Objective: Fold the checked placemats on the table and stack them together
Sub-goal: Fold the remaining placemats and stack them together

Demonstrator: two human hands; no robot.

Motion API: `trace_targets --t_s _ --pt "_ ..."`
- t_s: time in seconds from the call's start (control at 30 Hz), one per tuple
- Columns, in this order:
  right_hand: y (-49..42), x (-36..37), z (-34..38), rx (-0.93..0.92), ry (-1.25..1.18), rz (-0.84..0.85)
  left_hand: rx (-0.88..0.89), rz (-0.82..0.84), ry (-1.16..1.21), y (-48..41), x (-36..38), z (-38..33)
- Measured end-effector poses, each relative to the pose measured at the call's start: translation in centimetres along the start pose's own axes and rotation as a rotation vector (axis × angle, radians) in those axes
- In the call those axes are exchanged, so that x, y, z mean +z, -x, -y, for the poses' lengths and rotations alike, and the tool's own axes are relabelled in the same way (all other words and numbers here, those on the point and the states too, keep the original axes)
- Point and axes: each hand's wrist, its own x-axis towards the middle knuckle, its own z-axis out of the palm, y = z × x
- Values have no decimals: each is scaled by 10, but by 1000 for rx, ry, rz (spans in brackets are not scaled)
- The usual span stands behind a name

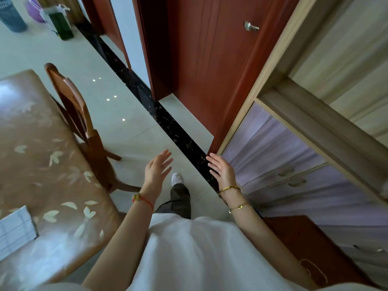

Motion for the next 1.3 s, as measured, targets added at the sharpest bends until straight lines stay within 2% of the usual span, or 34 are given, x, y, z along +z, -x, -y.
trace_targets --t_s 0.2,0.43,0.67,0.73,0.87,1.3 --pt "-90 31 55 14 14 23 12 -13 13 -91 26 -56" --pt "-205 107 133 5 64 100 68 -83 43 -198 25 -150" --pt "-273 161 169 64 90 167 44 -163 81 -249 12 -187" --pt "-323 202 191 91 155 233 43 -249 119 -293 -2 -208" --pt "-353 230 211 86 132 254 45 -269 137 -314 -7 -226" --pt "-550 427 369 -7 240 553 279 -533 398 -484 -30 -399"
